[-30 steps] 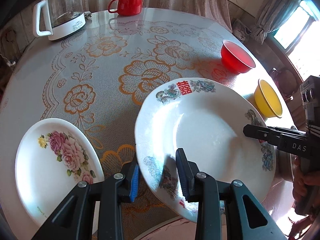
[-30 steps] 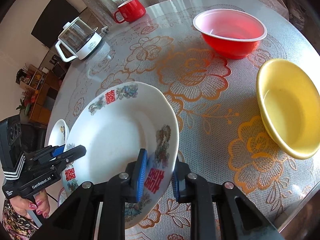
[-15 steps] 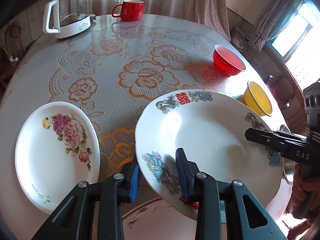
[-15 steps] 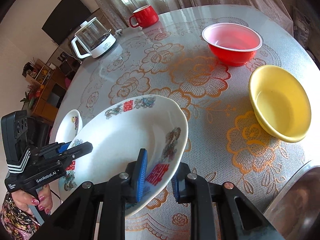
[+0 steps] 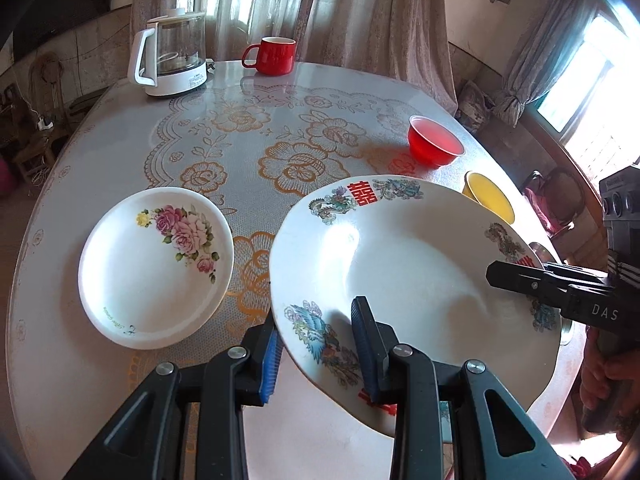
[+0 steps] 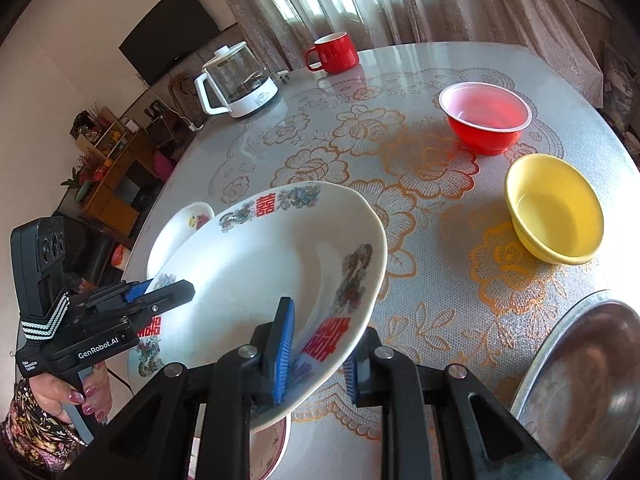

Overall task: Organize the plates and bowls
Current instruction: 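Lower the double-happiness plate onto the large pink-rimmed plate with both grippers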

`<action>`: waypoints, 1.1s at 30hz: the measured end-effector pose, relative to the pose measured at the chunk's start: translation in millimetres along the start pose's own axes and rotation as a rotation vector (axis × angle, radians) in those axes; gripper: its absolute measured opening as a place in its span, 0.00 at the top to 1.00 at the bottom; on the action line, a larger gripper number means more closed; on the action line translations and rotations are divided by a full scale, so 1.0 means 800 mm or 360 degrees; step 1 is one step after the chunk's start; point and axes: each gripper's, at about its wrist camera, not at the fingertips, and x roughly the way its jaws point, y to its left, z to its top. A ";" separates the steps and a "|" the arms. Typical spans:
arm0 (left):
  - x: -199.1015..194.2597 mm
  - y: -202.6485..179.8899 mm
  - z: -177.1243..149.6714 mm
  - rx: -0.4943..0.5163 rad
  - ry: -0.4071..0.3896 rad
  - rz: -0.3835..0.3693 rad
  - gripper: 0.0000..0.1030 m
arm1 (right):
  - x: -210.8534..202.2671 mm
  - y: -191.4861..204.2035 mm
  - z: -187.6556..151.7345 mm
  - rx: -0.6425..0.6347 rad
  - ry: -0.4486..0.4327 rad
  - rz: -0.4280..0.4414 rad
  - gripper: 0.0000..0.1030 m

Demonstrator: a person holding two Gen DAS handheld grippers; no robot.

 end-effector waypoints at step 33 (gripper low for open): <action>-0.035 0.041 -0.112 -0.0077 0.0060 0.0214 0.66 | 0.045 0.067 -0.102 -0.0054 0.0224 0.0107 0.78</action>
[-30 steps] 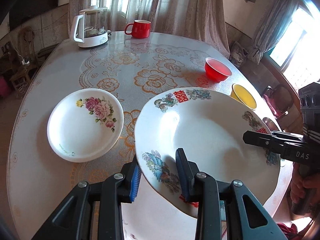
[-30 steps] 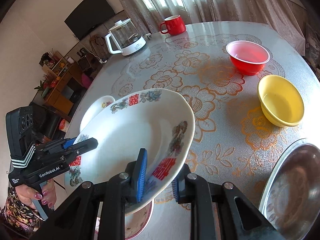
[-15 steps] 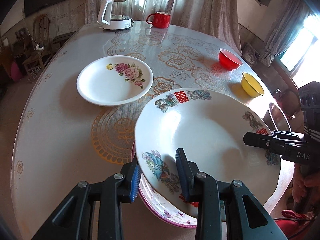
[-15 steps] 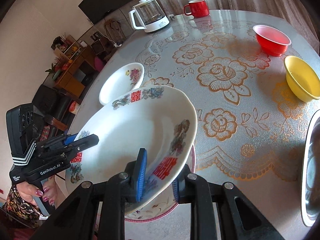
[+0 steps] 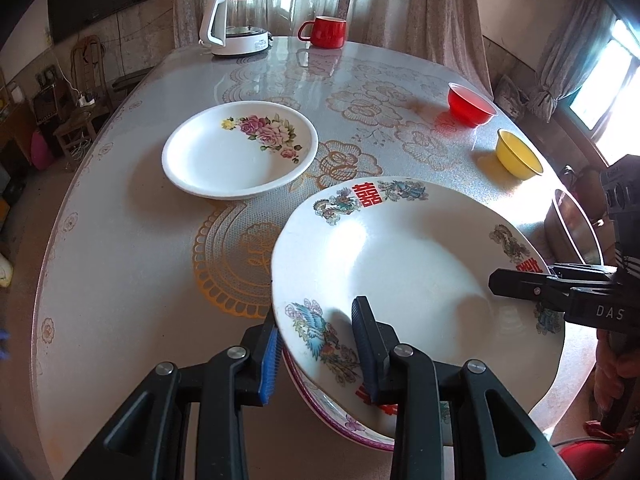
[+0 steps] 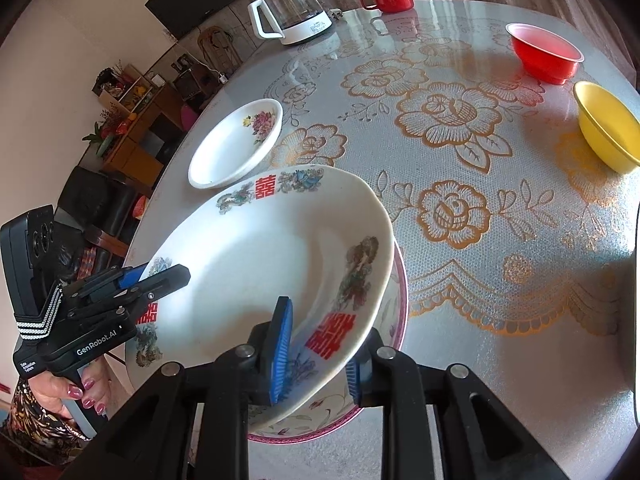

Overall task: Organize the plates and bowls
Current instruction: 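Lower the double-happiness plate onto the large pink-rimmed plate with both grippers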

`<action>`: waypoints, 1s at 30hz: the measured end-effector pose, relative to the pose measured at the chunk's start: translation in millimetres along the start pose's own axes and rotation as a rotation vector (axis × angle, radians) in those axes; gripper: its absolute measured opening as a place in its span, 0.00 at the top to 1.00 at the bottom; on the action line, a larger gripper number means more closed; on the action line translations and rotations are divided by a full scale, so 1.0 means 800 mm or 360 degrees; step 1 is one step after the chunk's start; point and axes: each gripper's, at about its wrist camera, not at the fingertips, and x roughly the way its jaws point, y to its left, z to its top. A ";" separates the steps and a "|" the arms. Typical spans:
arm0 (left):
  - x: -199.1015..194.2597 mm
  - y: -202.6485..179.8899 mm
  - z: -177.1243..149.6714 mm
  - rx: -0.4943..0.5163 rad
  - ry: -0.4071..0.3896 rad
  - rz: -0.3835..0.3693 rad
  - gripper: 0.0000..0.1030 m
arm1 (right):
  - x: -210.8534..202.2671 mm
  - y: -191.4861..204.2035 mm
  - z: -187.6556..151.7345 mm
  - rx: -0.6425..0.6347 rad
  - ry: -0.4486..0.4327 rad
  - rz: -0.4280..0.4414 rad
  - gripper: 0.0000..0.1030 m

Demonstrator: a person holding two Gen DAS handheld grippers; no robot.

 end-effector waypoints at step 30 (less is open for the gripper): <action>0.012 -0.016 -0.016 0.0165 0.0037 0.0221 0.61 | -0.008 0.005 -0.027 -0.0023 0.0275 -0.0032 0.75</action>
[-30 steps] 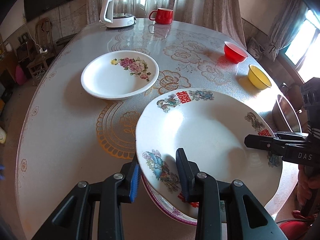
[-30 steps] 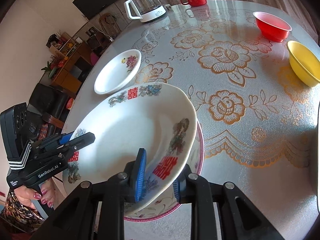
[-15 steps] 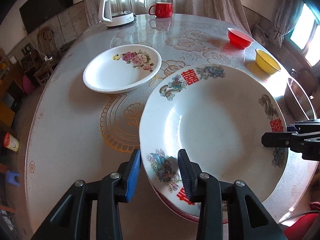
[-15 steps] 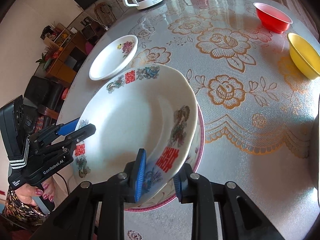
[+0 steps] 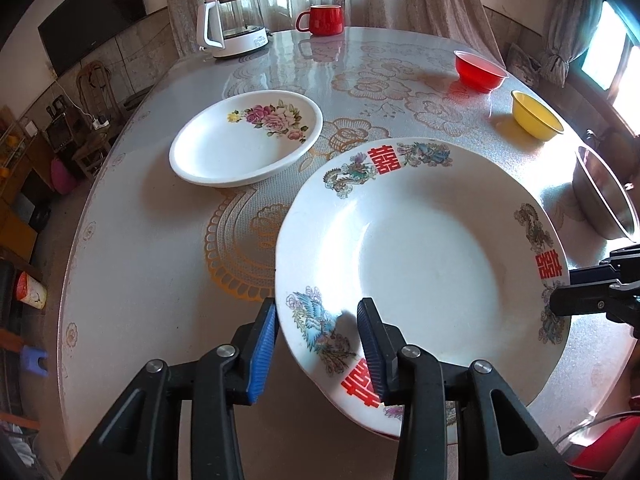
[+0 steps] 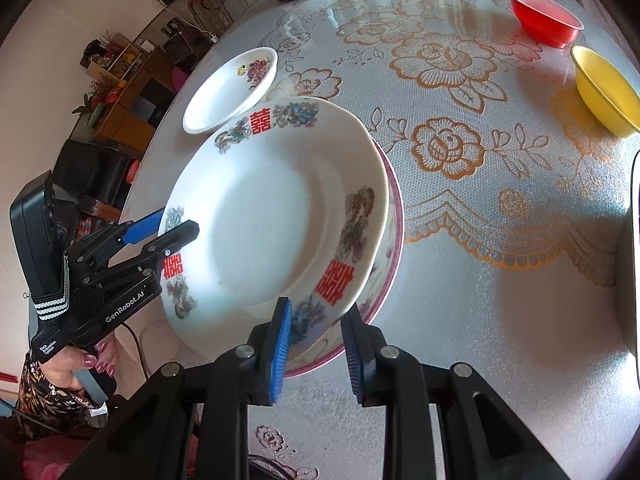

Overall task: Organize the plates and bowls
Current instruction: 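Lower the double-happiness plate onto the large pink-rimmed plate with both grippers, then open both grippers and withdraw from the stacked plates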

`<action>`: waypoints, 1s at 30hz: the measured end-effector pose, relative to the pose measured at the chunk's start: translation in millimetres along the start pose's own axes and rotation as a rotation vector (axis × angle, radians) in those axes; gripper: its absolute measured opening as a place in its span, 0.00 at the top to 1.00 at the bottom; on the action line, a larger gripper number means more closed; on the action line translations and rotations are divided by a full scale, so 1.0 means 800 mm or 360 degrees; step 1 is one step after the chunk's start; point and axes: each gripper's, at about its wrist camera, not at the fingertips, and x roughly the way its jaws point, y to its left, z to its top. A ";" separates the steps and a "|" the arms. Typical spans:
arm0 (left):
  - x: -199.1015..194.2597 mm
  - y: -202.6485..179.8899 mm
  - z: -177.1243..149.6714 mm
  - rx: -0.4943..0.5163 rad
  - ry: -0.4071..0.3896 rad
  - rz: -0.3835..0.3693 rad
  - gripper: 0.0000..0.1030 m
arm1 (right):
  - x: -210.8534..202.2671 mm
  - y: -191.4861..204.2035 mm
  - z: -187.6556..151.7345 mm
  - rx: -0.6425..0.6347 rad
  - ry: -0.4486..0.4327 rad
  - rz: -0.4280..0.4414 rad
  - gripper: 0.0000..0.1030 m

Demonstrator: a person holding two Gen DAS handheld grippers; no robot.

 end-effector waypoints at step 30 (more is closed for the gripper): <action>-0.010 0.014 0.006 -0.0080 -0.0011 -0.0100 0.69 | -0.008 -0.014 0.030 -0.0047 -0.0199 -0.0232 0.85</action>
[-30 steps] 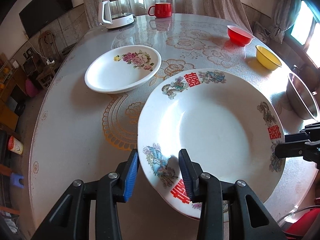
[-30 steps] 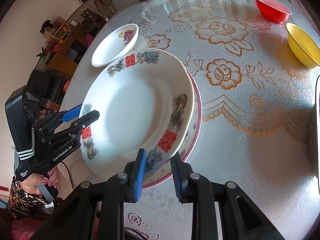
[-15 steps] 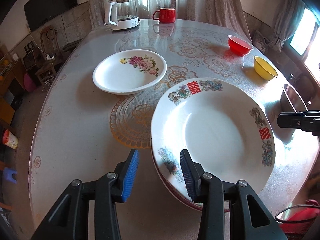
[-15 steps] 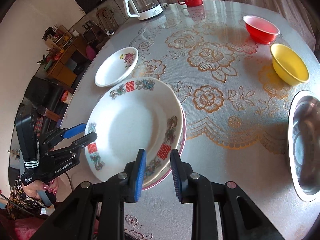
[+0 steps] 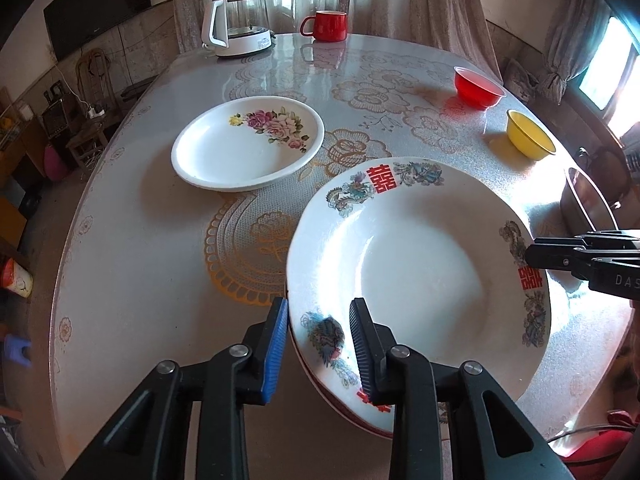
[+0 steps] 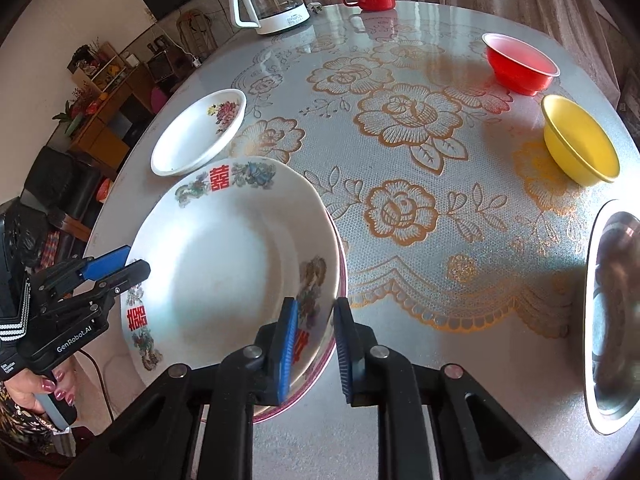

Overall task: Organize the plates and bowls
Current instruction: 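Open both grippers and withdraw from the stacked plates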

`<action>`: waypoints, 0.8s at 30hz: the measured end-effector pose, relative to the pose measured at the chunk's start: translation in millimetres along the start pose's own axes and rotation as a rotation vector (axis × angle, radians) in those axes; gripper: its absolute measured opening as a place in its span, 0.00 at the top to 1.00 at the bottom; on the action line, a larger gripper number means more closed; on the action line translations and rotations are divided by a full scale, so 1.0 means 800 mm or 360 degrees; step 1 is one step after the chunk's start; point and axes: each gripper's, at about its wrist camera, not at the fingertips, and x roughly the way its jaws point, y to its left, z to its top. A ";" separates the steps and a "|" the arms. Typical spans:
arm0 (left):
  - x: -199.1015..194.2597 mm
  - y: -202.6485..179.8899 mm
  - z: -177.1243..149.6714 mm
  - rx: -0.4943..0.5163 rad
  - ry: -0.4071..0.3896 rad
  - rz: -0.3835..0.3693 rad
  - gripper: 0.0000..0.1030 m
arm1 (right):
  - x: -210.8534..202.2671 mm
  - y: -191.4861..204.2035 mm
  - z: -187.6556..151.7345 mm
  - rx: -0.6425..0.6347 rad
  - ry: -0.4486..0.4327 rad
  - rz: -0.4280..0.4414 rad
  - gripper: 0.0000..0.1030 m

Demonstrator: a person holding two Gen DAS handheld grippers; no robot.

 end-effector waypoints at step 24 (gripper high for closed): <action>-0.010 0.023 0.020 -0.0086 -0.0021 -0.0075 0.54 | -0.010 -0.010 0.015 0.0024 0.0024 0.0049 0.79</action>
